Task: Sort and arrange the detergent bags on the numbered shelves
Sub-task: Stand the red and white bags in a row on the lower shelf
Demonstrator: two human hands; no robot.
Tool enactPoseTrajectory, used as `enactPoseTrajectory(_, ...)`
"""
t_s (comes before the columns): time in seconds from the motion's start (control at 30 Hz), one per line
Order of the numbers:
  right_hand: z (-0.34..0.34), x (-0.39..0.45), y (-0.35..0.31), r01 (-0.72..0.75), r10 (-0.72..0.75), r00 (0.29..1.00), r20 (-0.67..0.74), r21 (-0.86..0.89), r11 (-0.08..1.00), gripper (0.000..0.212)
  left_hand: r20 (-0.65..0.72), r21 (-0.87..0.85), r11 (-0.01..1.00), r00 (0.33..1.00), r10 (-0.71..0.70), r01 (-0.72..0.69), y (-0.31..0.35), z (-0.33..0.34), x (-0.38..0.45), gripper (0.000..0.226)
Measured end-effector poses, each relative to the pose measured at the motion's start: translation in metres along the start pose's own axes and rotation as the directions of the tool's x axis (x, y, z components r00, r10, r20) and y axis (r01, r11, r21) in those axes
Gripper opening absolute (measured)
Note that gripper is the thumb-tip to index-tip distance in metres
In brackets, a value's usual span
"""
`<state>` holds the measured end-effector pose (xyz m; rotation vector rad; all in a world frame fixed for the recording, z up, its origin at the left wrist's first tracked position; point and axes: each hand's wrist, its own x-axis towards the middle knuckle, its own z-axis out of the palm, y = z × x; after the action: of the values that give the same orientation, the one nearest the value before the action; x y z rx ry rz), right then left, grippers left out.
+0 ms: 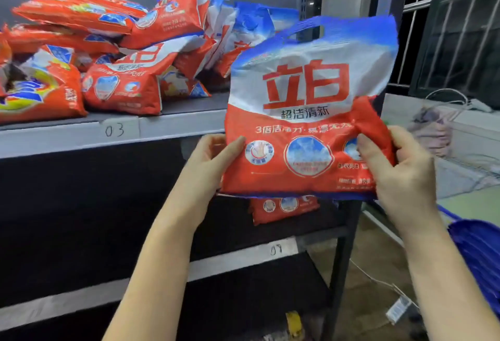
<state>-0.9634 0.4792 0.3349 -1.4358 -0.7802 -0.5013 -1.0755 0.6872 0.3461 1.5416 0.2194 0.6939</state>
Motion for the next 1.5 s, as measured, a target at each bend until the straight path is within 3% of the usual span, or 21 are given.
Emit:
enactPoseTrajectory(0.07, 0.002, -0.04, 0.007, 0.003, -0.003, 1.0, 0.004, -0.053, 0.999, 0.007, 0.093, -0.124, 0.984, 0.989, -0.119, 0.13, -0.028, -0.009, -0.021, 0.05)
enactPoseTrajectory(0.13, 0.007, -0.076, 0.019, -0.036, 0.041, 0.998, 0.044, -0.119, 0.992, 0.016, 0.177, -0.149, 0.955, 0.957, -0.229, 0.256, -0.057, -0.019, -0.042, 0.043)
enactPoseTrajectory(0.2, 0.017, -0.108, 0.031, -0.087, 0.101, 0.991, 0.09, -0.151, 0.985, 0.02, 0.164, -0.149, 0.938, 0.943, -0.29, 0.314, -0.083, -0.033, -0.06, 0.04)
enactPoseTrajectory(0.37, 0.056, -0.16, 0.06, -0.316, 0.334, 0.932, 0.141, -0.137, 0.939, 0.016, -0.009, -0.217, 0.921, 0.943, -0.333, 0.323, -0.138, -0.071, -0.086, 0.044)
enactPoseTrajectory(0.53, 0.097, -0.175, 0.09, -0.533, 0.549, 0.8, 0.244, -0.13, 0.836, 0.014, -0.161, -0.301, 0.908, 0.923, -0.35, 0.292, -0.171, -0.097, -0.085, 0.034)
enactPoseTrajectory(0.67, 0.135, -0.166, 0.112, -0.679, 0.662, 0.665, 0.346, -0.089, 0.728, 0.007, -0.319, -0.286, 0.911, 0.867, -0.384, 0.298, -0.186, -0.112, -0.063, 0.009)
enactPoseTrajectory(0.8, 0.177, -0.135, 0.137, -0.748, 0.686, 0.605, 0.405, -0.007, 0.664, 0.016, -0.443, -0.265, 0.936, 0.833, -0.332, 0.233, -0.187, -0.128, -0.018, 0.008)
enactPoseTrajectory(0.93, 0.221, -0.084, 0.162, -0.728, 0.65, 0.641, 0.409, 0.053, 0.684, 0.02, -0.499, -0.235, 0.952, 0.817, -0.289, 0.194, -0.184, -0.139, 0.036, 0.012)
enactPoseTrajectory(1.03, 0.252, -0.051, 0.181, -0.759, 0.661, 0.628, 0.411, 0.139, 0.636, 0.024, -0.49, -0.151, 0.97, 0.838, -0.239, 0.188, -0.184, -0.144, 0.079, 0.013)
enactPoseTrajectory(1.17, 0.287, -0.014, 0.205, -0.757, 0.66, 0.636, 0.399, 0.157, 0.635, 0.006, -0.562, -0.121, 0.974, 0.796, -0.226, 0.191, -0.194, -0.154, 0.134, 0.016)
enactPoseTrajectory(1.23, 0.305, 0.003, 0.215, -0.735, 0.646, 0.662, 0.38, 0.161, 0.658, 0.008, -0.567, -0.119, 0.972, 0.791, -0.233, 0.201, -0.202, -0.16, 0.159, 0.015)
enactPoseTrajectory(1.37, 0.338, 0.03, 0.233, -0.758, 0.714, 0.644, 0.276, 0.096, 0.646, 0.032, -0.556, -0.11, 0.963, 0.788, -0.264, 0.245, -0.212, -0.167, 0.201, 0.013)
enactPoseTrajectory(1.5, 0.353, 0.043, 0.246, -0.783, 0.769, 0.607, 0.2, -0.01, 0.621, 0.034, -0.53, -0.139, 0.963, 0.805, -0.268, 0.23, -0.229, -0.162, 0.226, 0.01)
